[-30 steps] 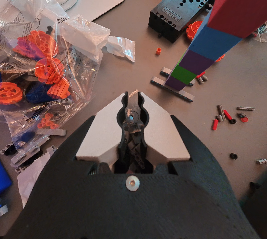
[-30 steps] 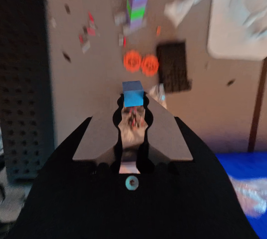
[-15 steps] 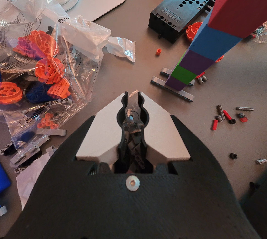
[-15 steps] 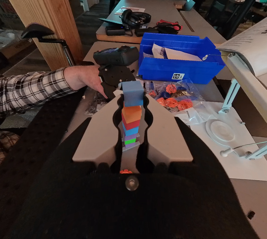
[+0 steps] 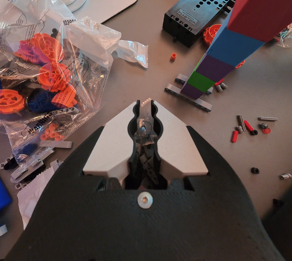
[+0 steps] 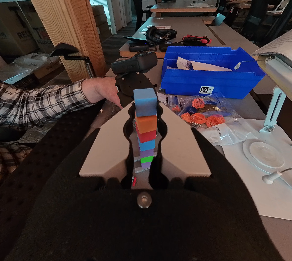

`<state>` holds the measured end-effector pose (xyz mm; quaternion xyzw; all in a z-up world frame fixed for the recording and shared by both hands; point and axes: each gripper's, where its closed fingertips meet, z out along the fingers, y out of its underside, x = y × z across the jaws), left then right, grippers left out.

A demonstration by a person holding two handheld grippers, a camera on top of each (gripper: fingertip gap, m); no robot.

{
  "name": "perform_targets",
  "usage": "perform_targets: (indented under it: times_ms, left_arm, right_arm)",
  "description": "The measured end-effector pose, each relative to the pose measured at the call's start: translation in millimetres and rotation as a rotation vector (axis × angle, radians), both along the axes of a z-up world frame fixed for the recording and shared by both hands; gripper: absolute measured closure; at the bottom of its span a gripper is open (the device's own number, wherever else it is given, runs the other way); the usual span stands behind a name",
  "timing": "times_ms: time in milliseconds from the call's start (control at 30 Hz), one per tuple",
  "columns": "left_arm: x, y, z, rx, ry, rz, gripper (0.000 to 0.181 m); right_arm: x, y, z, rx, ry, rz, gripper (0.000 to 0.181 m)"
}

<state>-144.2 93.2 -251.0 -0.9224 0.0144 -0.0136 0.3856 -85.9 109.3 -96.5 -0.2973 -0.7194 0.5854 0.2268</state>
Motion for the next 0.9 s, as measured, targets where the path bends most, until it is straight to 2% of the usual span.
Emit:
perform_targets:
  times_ms: [900]
  left_arm:
    - [-0.3,-0.1,0.2,-0.001,0.0,0.0,0.168]
  right_arm:
    - [-0.3,1.8,-5.5,-0.067,0.007,0.064,0.156]
